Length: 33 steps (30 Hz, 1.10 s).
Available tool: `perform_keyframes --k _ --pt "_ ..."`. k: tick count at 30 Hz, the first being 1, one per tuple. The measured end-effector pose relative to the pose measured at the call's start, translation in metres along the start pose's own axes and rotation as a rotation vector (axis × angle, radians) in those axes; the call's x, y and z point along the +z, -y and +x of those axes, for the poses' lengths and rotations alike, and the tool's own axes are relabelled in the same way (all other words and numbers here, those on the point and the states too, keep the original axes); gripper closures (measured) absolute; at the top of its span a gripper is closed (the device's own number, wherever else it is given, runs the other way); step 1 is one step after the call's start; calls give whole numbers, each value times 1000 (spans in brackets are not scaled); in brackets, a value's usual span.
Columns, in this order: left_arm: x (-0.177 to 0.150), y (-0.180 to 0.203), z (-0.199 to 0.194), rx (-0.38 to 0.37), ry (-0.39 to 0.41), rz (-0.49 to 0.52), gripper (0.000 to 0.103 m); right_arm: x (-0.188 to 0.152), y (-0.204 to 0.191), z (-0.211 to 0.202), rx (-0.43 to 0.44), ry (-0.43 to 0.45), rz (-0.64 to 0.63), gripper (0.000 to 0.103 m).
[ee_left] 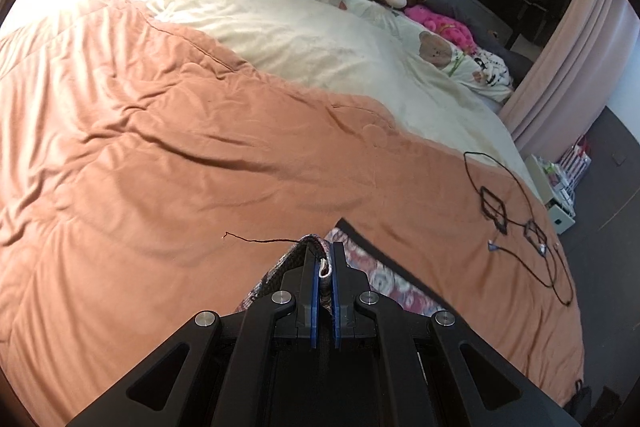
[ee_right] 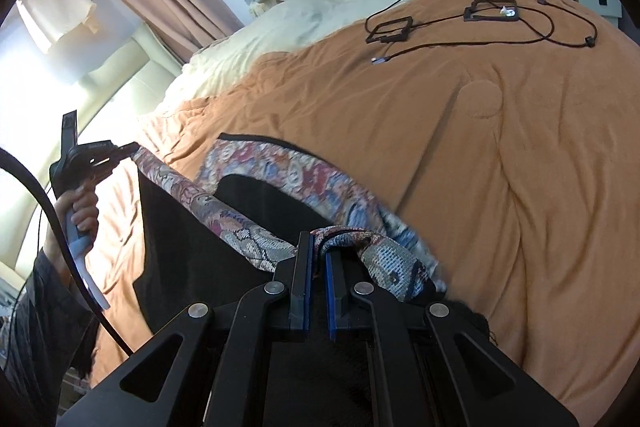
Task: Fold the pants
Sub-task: 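Lift the hem with both grippers and fold it over toward the waistband, then open both grippers and release the folded shorts onto the bed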
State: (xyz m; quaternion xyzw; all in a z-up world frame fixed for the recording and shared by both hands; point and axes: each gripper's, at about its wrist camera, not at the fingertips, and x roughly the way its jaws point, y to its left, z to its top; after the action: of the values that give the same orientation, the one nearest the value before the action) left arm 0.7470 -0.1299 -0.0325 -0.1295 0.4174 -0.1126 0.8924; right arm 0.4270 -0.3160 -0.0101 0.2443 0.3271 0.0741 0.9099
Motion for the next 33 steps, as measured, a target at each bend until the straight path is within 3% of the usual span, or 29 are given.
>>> perform_keyframes --k 5,7,8,10,12,14,15,16,18,22,33 --pt "10 22 36 46 -7 50 98 5 4 16 -52 16 19 100" --pt "14 25 48 60 -23 47 93 4 5 19 -64 25 29 100" --pt "16 26 51 78 -36 43 87 5 5 22 -80 32 34 100" --pt "18 24 48 76 -31 43 48 5 7 25 -92 33 37 97" --pt "15 17 35 58 15 52 35 3 6 25 -54 19 42 93" --pt "10 5 22 59 20 52 34 1 5 25 -41 6 29 84" --pt "8 -1 18 61 14 53 34 -3 1 21 -36 14 14 68" --pt "5 -6 14 72 8 53 34 -5 0 18 -44 26 5 40" --pt "-2 -21 4 91 -7 52 34 -7 -4 4 -70 86 -13 19" --pt "-22 -47 -13 144 -52 70 34 -6 -6 -9 -64 93 -14 19" --pt "-89 -104 -56 150 -122 36 34 -27 -6 -43 -77 7 -6 19"
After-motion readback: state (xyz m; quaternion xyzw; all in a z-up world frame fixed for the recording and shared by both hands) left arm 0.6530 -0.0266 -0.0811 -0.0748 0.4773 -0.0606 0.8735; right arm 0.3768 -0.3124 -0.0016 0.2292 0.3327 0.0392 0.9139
